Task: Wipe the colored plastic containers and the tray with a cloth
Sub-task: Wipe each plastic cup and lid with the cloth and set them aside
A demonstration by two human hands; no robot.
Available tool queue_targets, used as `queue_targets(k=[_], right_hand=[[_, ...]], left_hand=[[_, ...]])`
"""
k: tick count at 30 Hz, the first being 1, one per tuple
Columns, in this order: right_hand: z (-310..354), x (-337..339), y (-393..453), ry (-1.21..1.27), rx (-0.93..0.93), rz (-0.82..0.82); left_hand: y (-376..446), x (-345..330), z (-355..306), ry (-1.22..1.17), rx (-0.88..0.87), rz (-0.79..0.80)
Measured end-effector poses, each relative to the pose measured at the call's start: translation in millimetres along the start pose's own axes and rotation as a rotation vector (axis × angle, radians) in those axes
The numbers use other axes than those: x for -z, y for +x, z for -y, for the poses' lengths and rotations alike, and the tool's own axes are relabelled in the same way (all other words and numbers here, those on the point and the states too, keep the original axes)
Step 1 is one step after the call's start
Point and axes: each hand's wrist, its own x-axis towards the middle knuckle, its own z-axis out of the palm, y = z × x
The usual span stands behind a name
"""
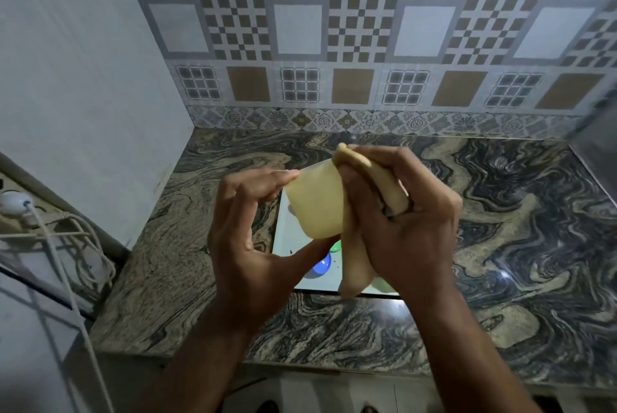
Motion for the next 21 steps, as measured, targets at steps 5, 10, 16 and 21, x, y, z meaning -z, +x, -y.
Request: queue_targets(k=[5, 10, 16, 21], right_hand=[[-4, 2, -1, 0.143, -0.082, -0.055], [2, 0, -34, 0.182, -0.014, -0.041], [-4, -2, -38, 0.077, 0.021, -0.004], [4, 0, -21, -0.053, 0.130, 0.066]], left_hand=[[-2, -3, 2, -0.216, 0.207, -0.083], [-2, -8, -3, -0.420, 0.327, -0.094], [0, -5, 10, -0.173, 0.245, -0.094], [-1, -4, 5, 0.001, 0.108, -0.008]])
